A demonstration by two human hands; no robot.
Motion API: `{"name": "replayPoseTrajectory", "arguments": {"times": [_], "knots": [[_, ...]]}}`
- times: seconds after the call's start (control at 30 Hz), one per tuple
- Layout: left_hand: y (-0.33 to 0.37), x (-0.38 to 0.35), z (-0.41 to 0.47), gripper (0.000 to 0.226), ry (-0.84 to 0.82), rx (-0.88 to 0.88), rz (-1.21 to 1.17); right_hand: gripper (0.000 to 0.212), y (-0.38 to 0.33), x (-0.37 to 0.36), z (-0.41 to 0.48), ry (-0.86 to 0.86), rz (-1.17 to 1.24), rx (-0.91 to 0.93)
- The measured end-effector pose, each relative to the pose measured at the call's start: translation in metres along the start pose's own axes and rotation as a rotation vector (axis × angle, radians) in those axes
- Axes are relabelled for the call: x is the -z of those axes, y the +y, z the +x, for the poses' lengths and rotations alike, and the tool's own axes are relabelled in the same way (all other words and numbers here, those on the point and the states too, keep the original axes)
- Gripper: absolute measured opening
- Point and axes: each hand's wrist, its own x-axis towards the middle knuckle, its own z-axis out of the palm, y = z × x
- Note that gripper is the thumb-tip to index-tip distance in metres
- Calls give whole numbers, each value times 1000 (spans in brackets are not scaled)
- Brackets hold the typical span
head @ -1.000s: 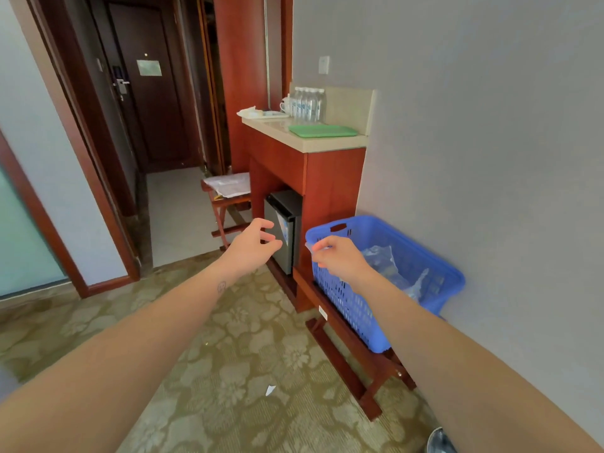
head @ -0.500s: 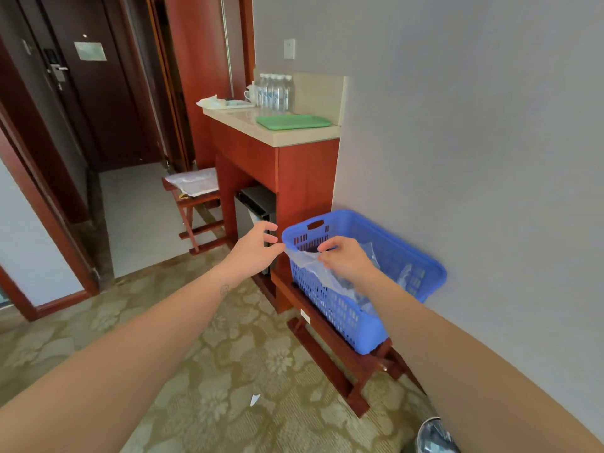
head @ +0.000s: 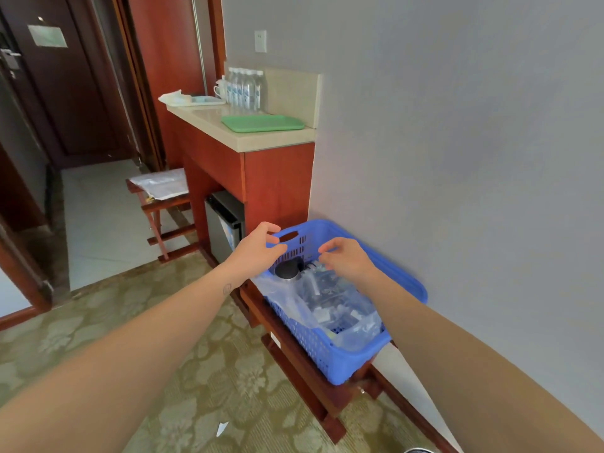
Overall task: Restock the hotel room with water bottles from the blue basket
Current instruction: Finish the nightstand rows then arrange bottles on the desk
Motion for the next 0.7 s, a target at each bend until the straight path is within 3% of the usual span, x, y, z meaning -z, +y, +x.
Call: {"name": "replayPoseTrajectory", "arguments": {"times": [0.5, 0.7], "knots": [[8, -79, 88, 43, -97, 6, -30, 8, 62, 44, 75, -32, 0, -86], [-7, -103, 131, 42, -207, 14, -41, 11, 82, 45, 108, -14, 7, -164]]}}
